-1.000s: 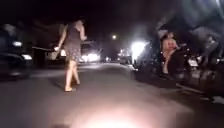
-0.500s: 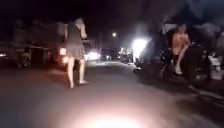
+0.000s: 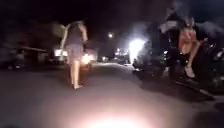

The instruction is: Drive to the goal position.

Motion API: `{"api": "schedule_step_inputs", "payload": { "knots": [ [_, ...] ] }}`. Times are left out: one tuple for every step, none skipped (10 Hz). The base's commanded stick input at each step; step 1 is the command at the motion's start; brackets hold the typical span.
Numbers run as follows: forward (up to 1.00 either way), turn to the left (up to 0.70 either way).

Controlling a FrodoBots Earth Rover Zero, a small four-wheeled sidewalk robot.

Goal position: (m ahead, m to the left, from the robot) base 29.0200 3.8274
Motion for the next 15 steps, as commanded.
{"api": "schedule_step_inputs", "payload": {
  "knots": [
    [1.00,0.00],
    [1.00,0.00],
    [1.00,0.00],
    [1.00,0.00],
    [1.00,0.00],
    [1.00,0.00],
    [1.00,0.00],
    [1.00,0.00],
    [1.00,0.00],
    [1.00,0.00],
    [1.00,0.00],
    [1.00,0.00],
    [1.00,0.00],
    [1.00,0.00],
    [1.00,0.00]
  ]
}}
